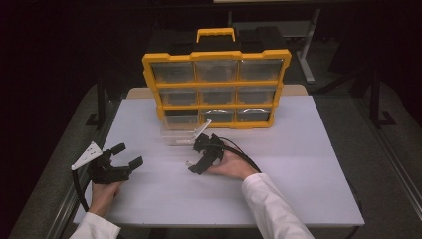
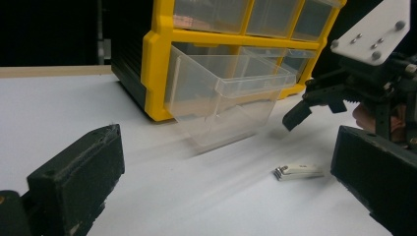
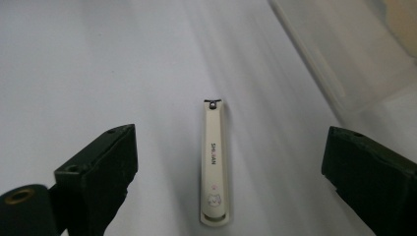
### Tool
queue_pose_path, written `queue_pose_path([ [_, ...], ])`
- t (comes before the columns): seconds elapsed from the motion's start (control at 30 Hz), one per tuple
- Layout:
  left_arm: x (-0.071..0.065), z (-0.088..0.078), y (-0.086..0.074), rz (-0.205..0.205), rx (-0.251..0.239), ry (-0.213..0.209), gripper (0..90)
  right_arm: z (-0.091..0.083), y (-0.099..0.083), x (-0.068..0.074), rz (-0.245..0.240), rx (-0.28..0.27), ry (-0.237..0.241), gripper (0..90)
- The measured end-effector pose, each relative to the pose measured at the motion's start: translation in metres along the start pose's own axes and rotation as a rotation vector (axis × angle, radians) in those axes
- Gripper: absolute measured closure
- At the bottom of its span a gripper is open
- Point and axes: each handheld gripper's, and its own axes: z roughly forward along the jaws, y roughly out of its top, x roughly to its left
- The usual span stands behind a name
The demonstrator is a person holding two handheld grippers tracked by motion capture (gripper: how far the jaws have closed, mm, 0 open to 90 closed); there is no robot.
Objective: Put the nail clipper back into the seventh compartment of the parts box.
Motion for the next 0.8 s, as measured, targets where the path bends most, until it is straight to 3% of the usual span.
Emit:
queue_pose_path([
  [0.37, 0.000, 0.000, 0.000, -0.007, -0.004, 0.002, 0.0, 0.012, 0.004, 0.002, -0.006, 0.053, 0.026, 15.3],
  [0.53, 0.001, 0.000, 0.000, -0.007, -0.001, 0.001, 0.0, 0.013, 0.006, 0.003, -0.016, 0.058, 0.028, 27.2],
  [0.6, 0.001, 0.000, 0.000, -0.008, -0.001, 0.002, 0.0, 0.014, 0.006, 0.002, -0.019, 0.057, 0.037, 36.8],
  [0.7, 0.001, -0.001, 0.000, -0.010, -0.003, 0.001, 0.0, 0.014, 0.006, 0.002, -0.017, 0.058, 0.043, 40.8],
  [0.73, 0.001, 0.000, 0.000, -0.011, -0.002, 0.000, 0.0, 0.016, 0.007, 0.002, -0.015, 0.072, 0.036, 49.3],
  [0.8, 0.001, -0.001, 0.000, -0.013, -0.006, 0.000, 0.0, 0.016, 0.008, 0.003, -0.029, 0.074, 0.026, 54.0],
])
